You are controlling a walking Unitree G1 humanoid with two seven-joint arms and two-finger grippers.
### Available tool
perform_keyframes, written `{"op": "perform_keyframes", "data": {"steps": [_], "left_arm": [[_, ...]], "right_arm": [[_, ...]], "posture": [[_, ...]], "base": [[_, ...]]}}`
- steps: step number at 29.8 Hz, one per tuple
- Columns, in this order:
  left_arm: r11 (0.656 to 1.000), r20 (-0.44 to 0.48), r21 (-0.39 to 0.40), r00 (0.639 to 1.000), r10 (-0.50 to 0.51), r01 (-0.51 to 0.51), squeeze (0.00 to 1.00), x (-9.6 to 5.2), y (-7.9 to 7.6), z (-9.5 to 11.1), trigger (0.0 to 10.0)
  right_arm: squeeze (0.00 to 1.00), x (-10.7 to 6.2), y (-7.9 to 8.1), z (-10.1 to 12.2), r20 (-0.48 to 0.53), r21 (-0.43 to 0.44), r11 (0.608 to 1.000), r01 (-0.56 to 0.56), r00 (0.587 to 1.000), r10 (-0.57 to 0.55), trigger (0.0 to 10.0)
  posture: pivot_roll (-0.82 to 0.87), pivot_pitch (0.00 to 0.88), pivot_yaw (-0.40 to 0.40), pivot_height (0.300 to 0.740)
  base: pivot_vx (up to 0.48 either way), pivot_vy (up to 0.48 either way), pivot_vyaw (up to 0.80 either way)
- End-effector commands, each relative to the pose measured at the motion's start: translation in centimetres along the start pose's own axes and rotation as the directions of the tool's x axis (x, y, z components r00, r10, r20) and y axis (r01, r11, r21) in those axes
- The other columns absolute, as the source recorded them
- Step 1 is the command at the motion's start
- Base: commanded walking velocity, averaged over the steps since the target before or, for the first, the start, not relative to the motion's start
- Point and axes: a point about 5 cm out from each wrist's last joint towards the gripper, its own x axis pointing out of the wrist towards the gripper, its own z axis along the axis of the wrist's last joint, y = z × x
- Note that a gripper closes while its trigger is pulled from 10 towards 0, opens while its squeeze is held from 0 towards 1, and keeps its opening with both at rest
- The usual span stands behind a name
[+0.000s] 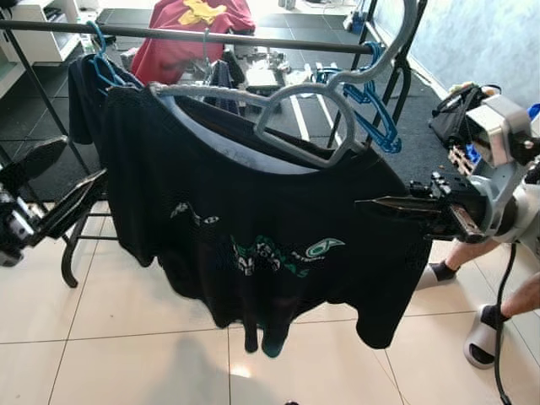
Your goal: Hang hanger
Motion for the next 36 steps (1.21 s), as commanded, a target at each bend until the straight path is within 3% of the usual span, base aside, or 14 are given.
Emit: {"op": "perform_keyframes", "data": {"steps": [1,14,15,16,17,31,36], "left_arm": [[0.999,-0.021,0.006,0.999,-0.037,0.037,0.00,0.3,-0.3,0.1,10.0],[0.998,-0.078,0.019,0.995,-0.064,0.066,0.00,0.6,-0.1,-0.4,10.0],[0.998,-0.081,0.019,0.995,-0.065,0.067,0.00,0.5,0.0,-0.3,3.6],[0.998,-0.081,0.019,0.995,-0.065,0.067,0.00,0.5,0.0,-0.3,3.6],[0.998,-0.083,0.020,0.995,-0.061,0.063,0.00,0.4,0.2,-0.1,0.0],[0.999,-0.084,0.054,0.996,0.004,0.000,0.00,-0.3,0.9,0.4,0.0],[0.995,-0.046,0.083,0.997,0.068,-0.064,0.00,-0.9,1.8,1.4,0.0]], "right_arm": [[0.00,0.4,0.5,0.8,0.015,-0.032,0.998,-0.051,0.999,0.052,0.0],[0.00,1.2,0.9,1.2,0.018,-0.049,0.995,-0.090,0.996,0.091,0.0],[0.00,1.2,0.8,1.2,0.018,-0.049,0.995,-0.087,0.996,0.087,0.0],[0.00,1.2,0.8,1.2,0.018,-0.049,0.995,-0.087,0.996,0.087,0.0],[0.00,1.1,0.9,1.2,0.022,-0.048,0.996,-0.078,0.997,0.079,0.0],[0.00,0.3,1.0,1.0,0.006,-0.037,0.999,-0.024,1.000,0.024,0.0],[0.00,-0.9,1.1,-1.0,-0.104,0.020,0.999,0.045,0.994,-0.043,0.0]], "posture": [[-0.14,0.135,-0.031,0.740],[-0.14,0.130,-0.030,0.740],[-0.14,0.131,-0.032,0.740],[-0.14,0.131,-0.032,0.740],[-0.14,0.131,-0.032,0.740],[-0.14,0.140,-0.030,0.740],[-0.14,0.144,-0.032,0.740]], "base": [[0.000,0.000,0.00],[0.000,0.000,0.00],[0.000,0.000,0.00],[0.000,0.000,0.00],[0.000,0.000,0.00],[0.000,0.000,0.00],[0.000,0.000,0.00]]}}
